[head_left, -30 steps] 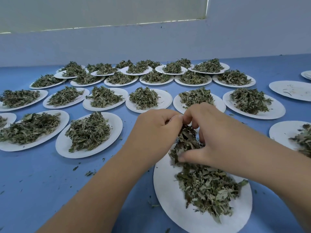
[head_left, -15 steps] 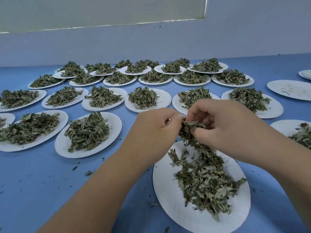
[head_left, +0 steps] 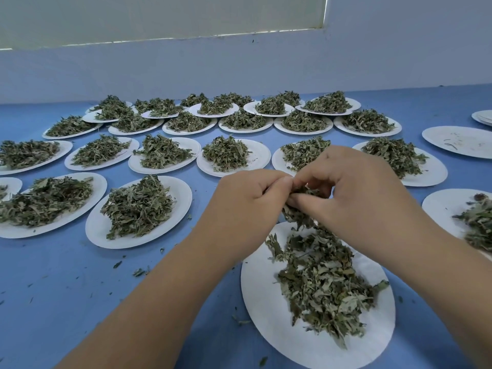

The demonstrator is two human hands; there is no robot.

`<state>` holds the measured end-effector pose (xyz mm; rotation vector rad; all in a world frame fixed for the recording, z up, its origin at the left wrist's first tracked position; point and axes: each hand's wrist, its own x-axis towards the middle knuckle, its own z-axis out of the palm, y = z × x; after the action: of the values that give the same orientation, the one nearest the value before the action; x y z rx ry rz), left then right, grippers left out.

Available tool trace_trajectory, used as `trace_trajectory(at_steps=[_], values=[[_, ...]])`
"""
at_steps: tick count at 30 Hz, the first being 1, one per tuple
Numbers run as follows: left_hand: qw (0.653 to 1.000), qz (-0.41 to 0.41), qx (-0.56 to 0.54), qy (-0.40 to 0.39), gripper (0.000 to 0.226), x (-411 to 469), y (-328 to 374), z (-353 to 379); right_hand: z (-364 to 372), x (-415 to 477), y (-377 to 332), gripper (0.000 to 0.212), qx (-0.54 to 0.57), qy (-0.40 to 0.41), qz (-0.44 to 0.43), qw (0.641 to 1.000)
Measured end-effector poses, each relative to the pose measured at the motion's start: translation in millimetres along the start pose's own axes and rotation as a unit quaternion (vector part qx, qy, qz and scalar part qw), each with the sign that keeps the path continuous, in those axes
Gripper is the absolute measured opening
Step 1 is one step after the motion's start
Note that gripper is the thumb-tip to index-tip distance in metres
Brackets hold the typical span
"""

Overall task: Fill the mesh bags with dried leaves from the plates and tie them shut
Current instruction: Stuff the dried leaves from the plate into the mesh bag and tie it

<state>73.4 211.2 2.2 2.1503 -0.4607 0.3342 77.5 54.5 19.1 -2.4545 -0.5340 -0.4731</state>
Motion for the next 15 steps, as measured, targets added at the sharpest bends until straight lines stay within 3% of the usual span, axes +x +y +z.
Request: trace_trajectory(at_steps=[7, 15], values=[[0.999, -0.026, 0.004, 0.026, 0.028, 1.6, -1.7, 1.2, -5.1, -1.0, -0.1, 0.021, 0.132, -0.004, 0.034, 0.991], [1.0, -0.018, -0.024, 0.004, 0.029, 0.0, 2.3, -0.3, 0.6, -3.1, -4.7, 0.007, 0.044, 0.023, -0.009, 0.999]])
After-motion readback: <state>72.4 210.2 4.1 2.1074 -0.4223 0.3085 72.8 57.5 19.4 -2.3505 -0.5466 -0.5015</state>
